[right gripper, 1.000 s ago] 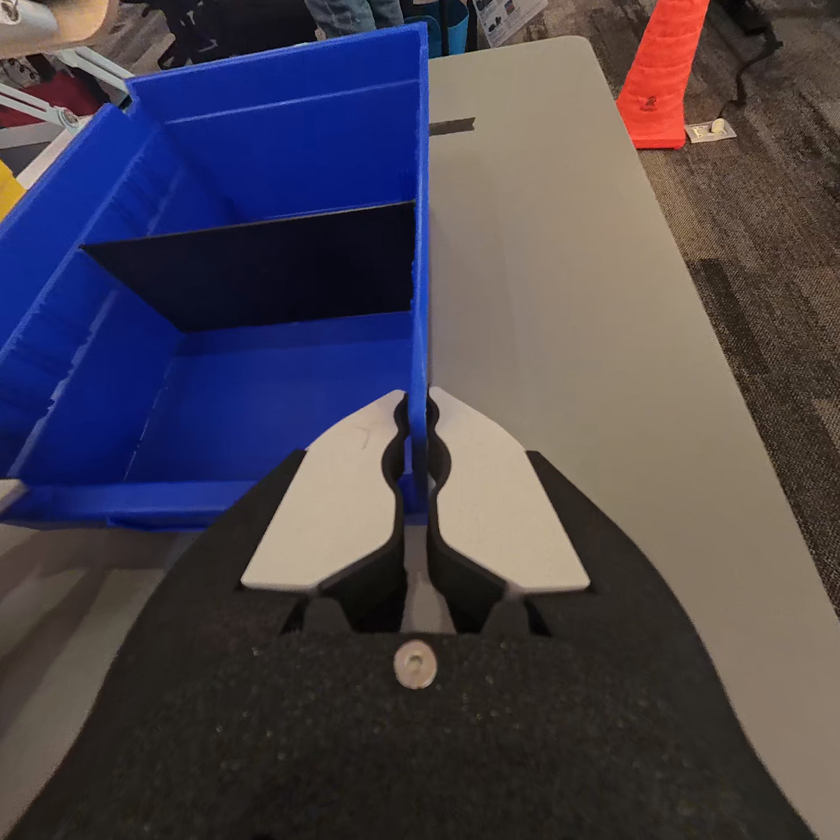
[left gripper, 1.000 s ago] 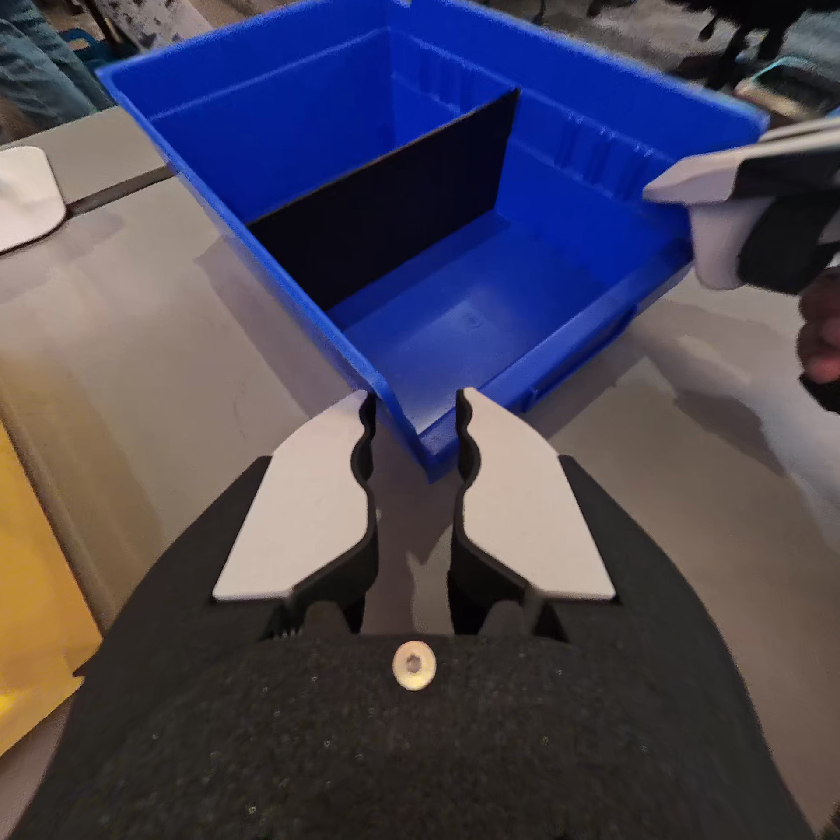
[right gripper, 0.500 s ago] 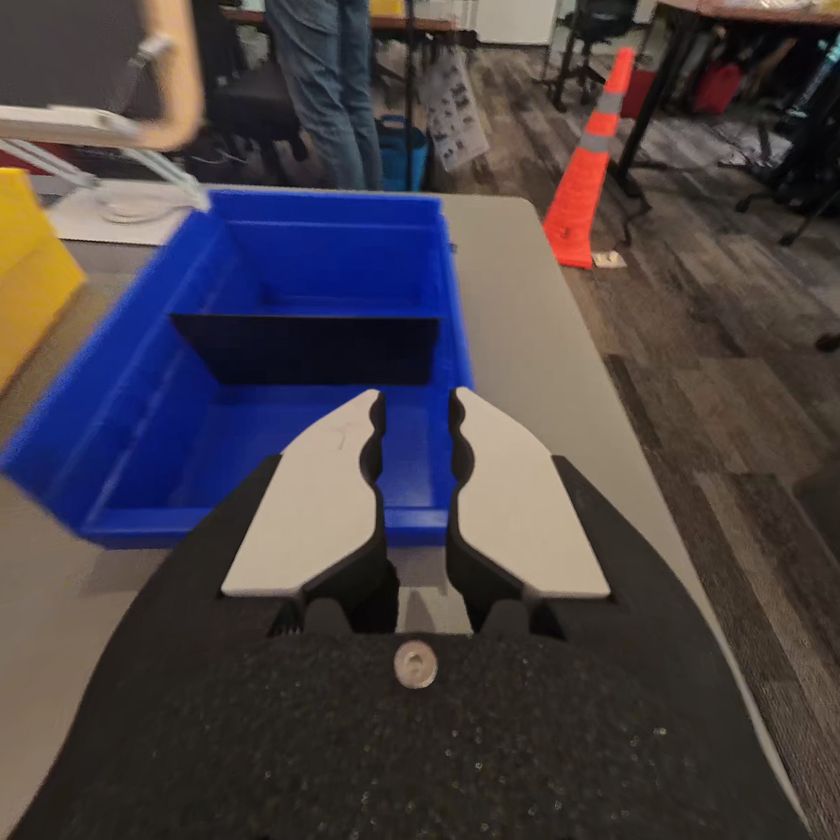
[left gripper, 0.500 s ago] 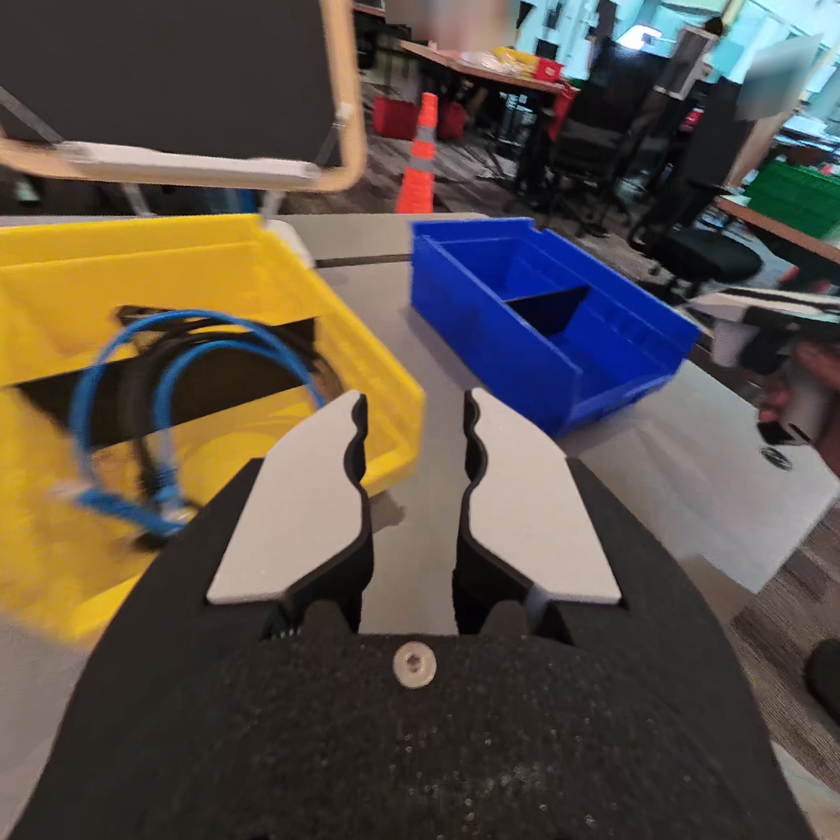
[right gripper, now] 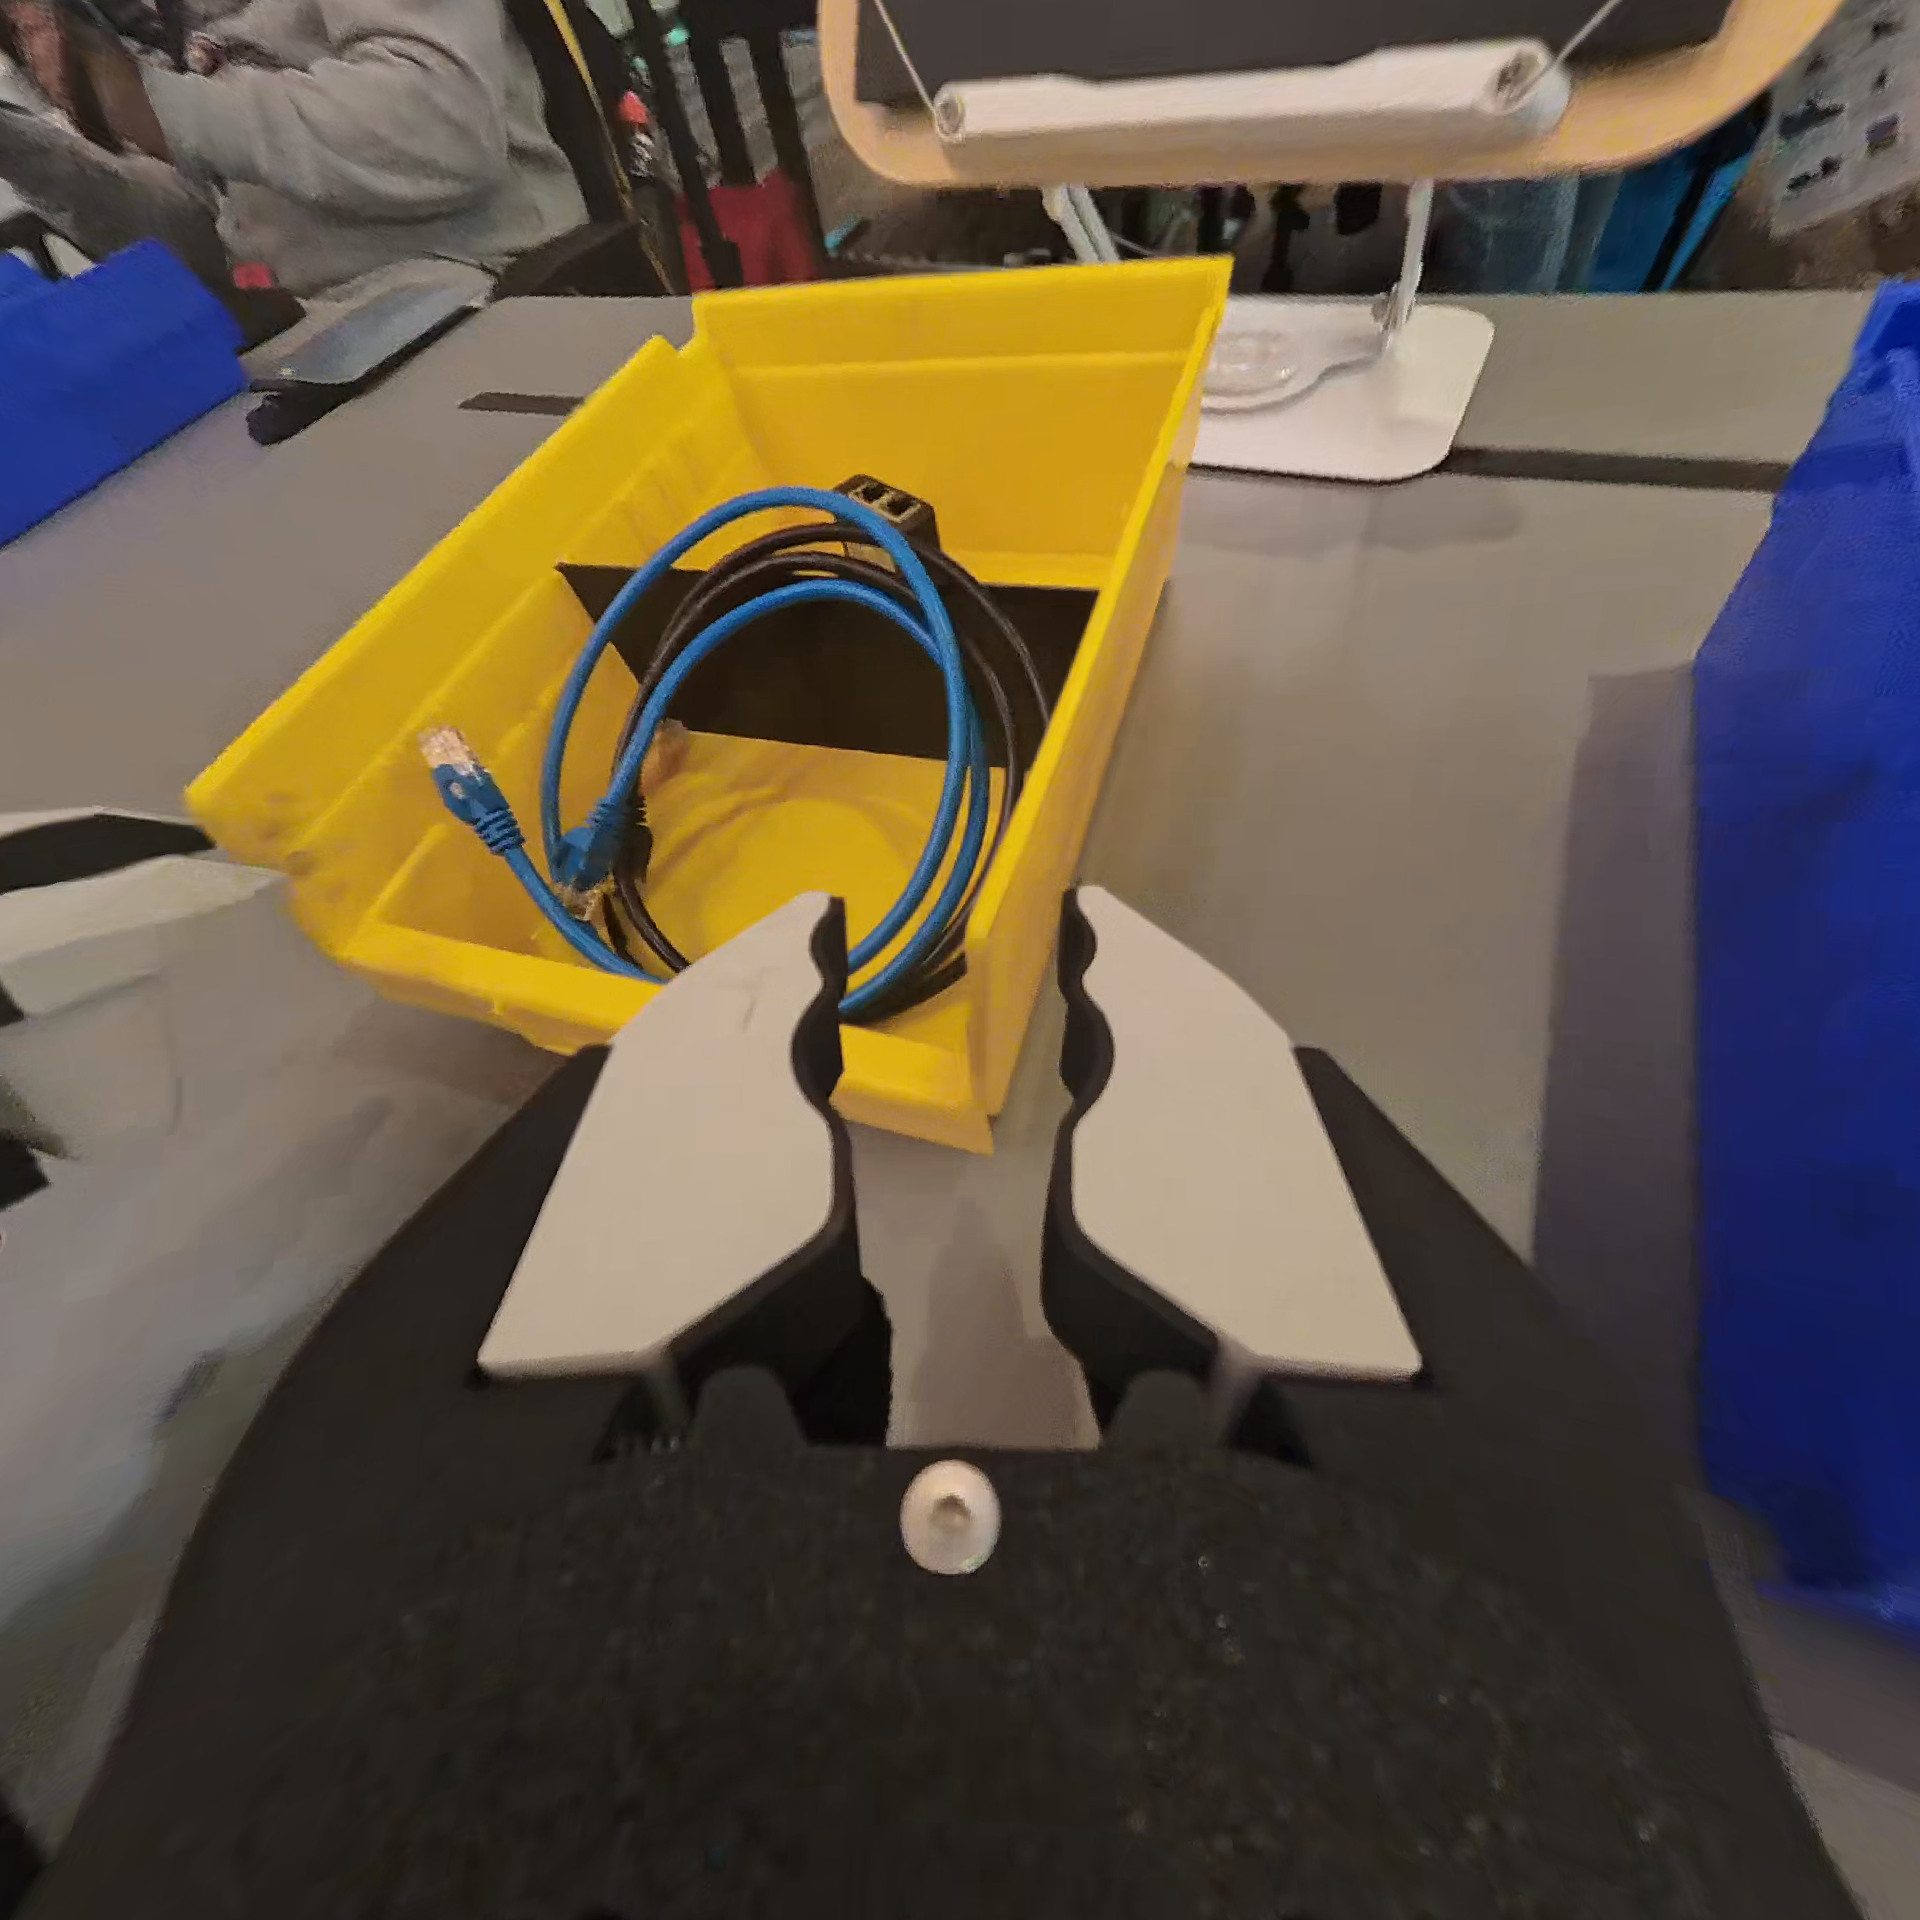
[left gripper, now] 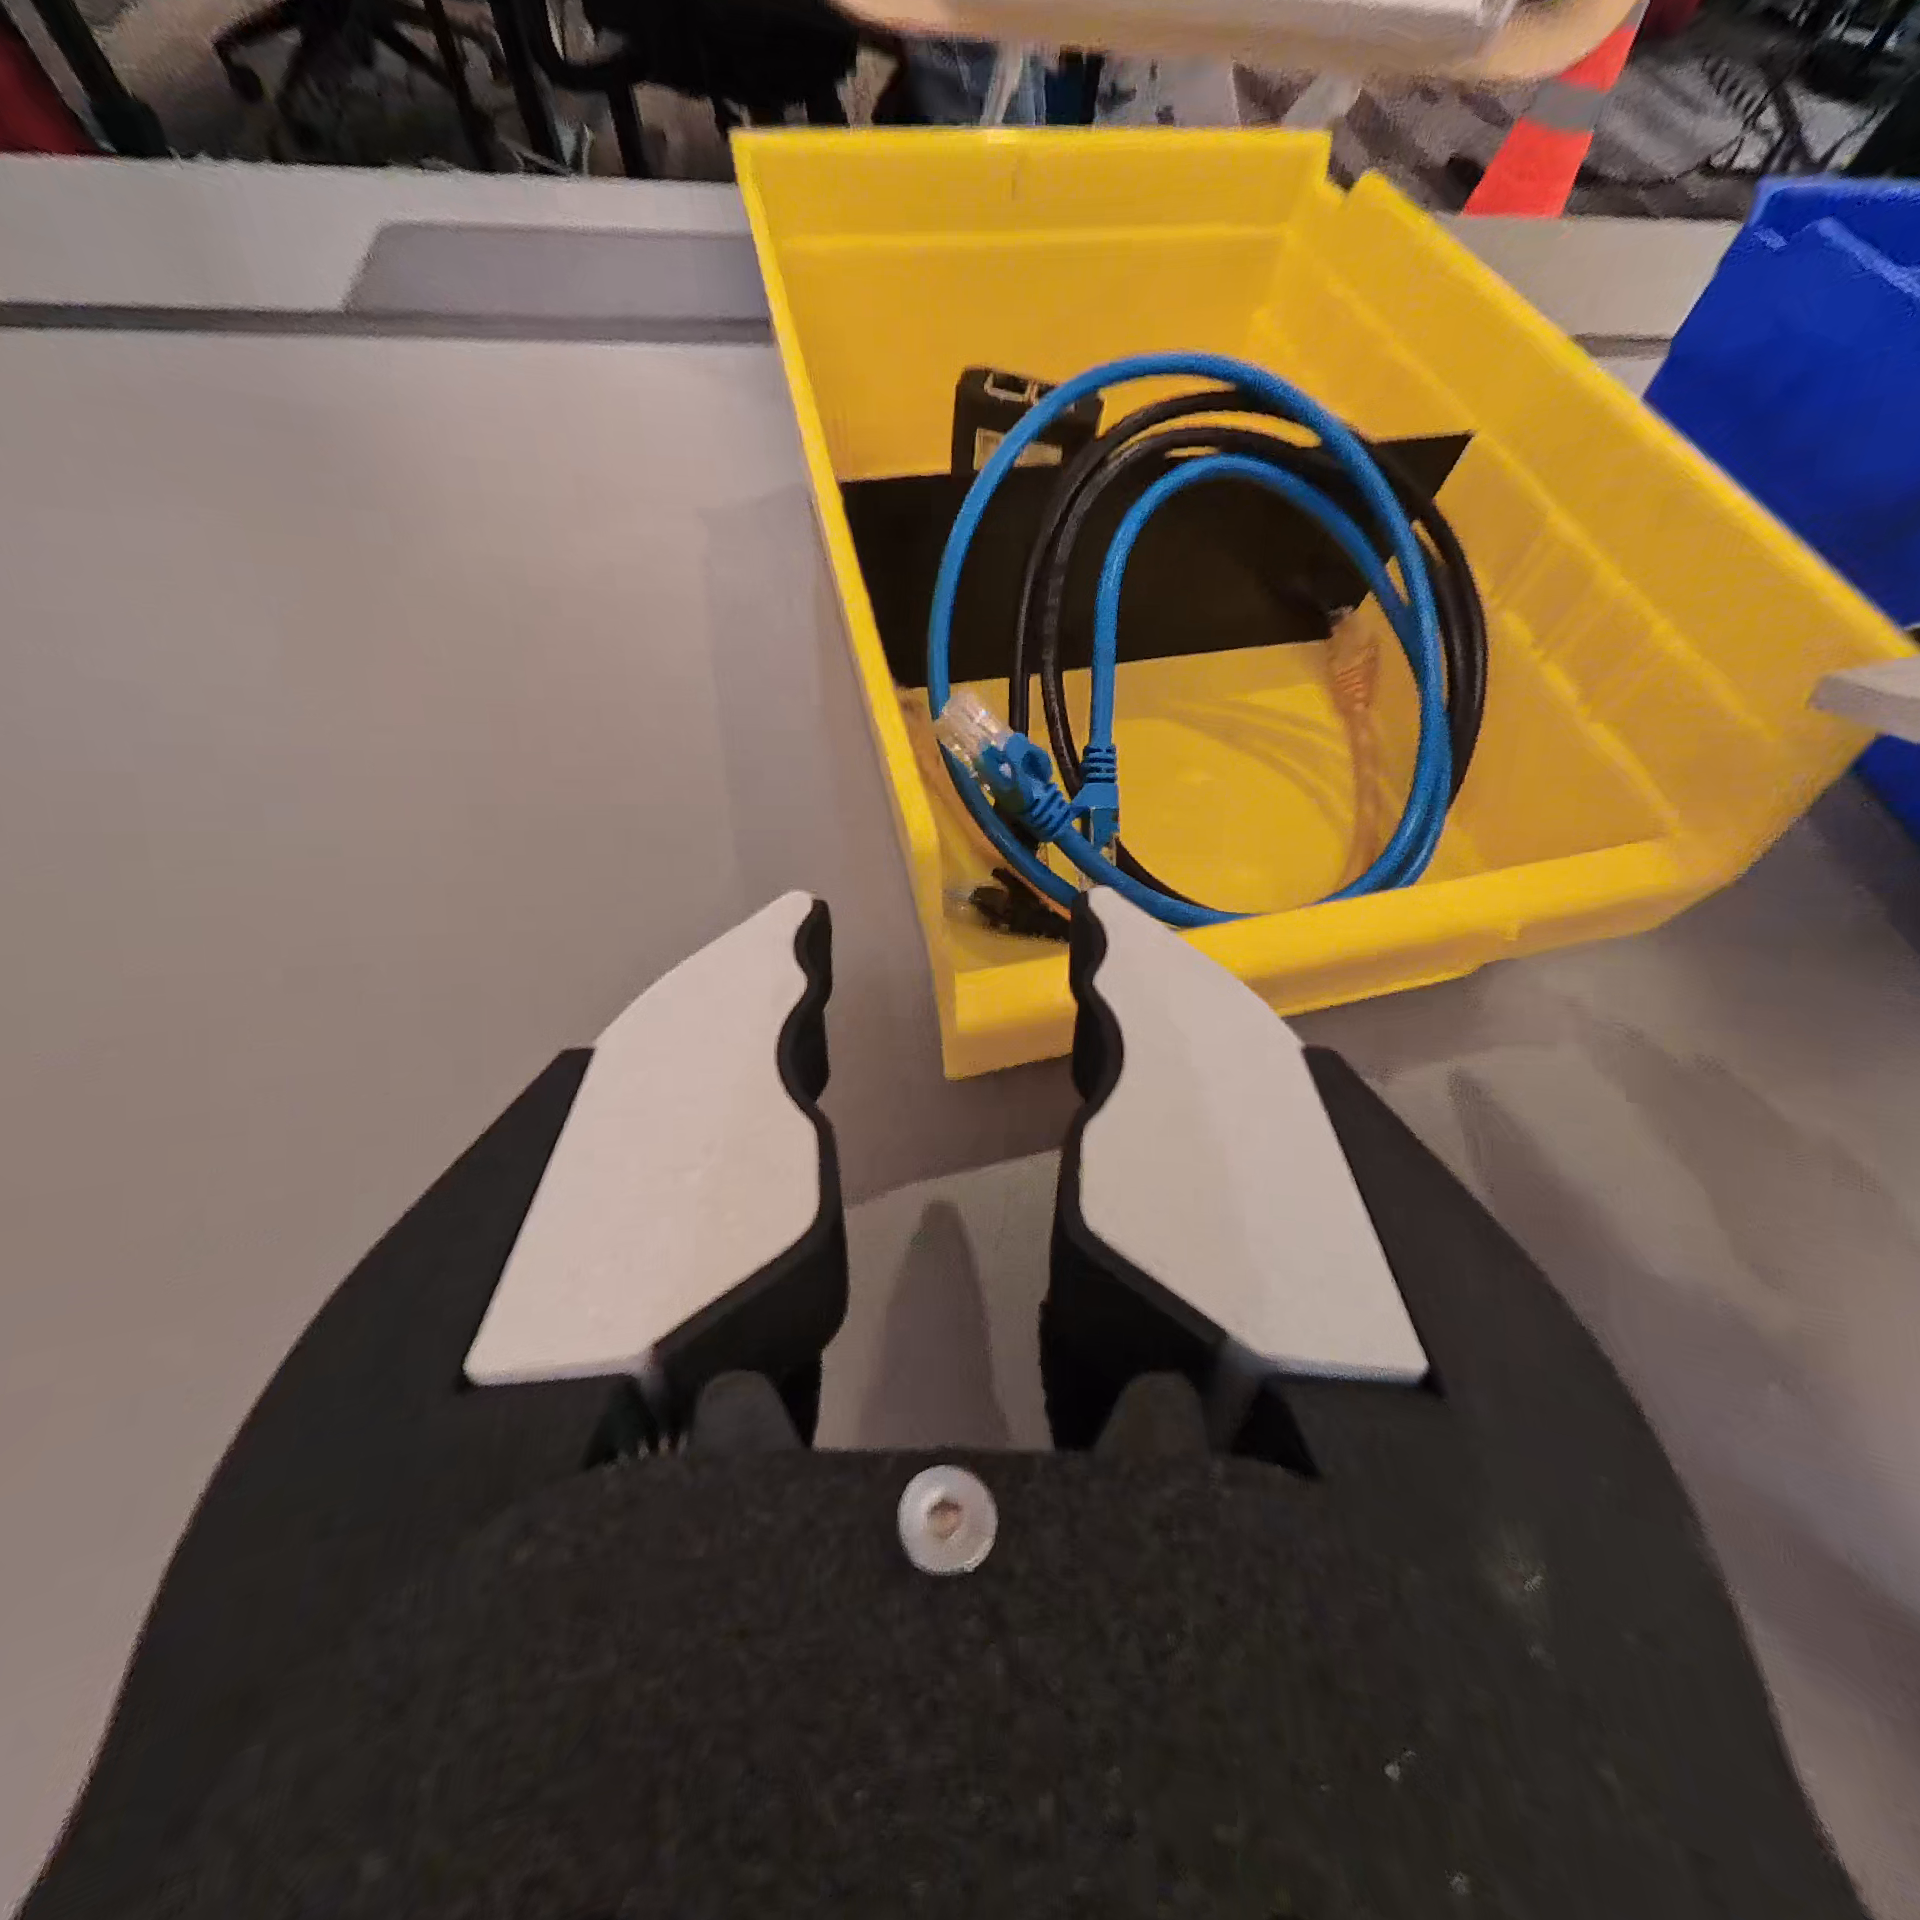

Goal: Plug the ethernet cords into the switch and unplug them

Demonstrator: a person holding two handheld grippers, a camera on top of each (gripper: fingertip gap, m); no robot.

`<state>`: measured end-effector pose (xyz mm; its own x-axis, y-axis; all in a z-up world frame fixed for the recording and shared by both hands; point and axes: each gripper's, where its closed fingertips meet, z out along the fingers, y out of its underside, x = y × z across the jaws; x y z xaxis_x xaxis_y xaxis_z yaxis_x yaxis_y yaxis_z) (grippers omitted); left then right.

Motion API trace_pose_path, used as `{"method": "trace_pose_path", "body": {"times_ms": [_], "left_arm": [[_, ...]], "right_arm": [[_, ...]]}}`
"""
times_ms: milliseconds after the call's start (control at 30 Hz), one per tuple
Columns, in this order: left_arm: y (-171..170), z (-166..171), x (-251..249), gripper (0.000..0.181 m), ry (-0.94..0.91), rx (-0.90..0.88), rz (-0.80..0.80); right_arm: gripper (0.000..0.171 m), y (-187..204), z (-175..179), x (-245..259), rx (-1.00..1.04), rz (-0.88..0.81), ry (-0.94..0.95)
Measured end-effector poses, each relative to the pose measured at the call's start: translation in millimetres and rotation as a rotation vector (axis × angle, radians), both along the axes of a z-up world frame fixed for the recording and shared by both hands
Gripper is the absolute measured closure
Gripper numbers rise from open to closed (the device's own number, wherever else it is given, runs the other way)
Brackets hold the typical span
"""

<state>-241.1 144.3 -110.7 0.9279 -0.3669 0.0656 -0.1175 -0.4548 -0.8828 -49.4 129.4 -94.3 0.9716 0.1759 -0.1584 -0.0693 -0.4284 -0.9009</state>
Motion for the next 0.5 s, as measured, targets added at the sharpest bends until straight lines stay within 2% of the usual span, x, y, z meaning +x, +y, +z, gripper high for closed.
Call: {"method": "trace_pose_path", "body": {"times_ms": [67,133,200,267,500], "left_arm": [[11.0,-10.7,4.2,0.139,0.017,-0.031,0.003],[21.4,-17.5,4.4,0.148,0.036,-0.048,0.02],[27.5,-23.1,5.6,0.176,0.042,-0.078,0.026],[30.4,-20.8,7.9,0.176,0.051,-0.086,0.015],[33.7,-7.2,-8.7,0.177,0.081,-0.047,0.014]], "right_arm": [[0.134,9.1,-12.1,-0.5,-0.036,-0.048,-0.032],[0.138,17.6,-22.5,-1.8,-0.067,-0.072,-0.025],[0.157,25.7,-33.7,1.3,-0.097,-0.113,-0.03],[0.167,30.6,-38.2,10.0,-0.105,-0.181,-0.088],[0.168,35.0,-16.0,-5.6,-0.079,-0.227,-0.135]]}}
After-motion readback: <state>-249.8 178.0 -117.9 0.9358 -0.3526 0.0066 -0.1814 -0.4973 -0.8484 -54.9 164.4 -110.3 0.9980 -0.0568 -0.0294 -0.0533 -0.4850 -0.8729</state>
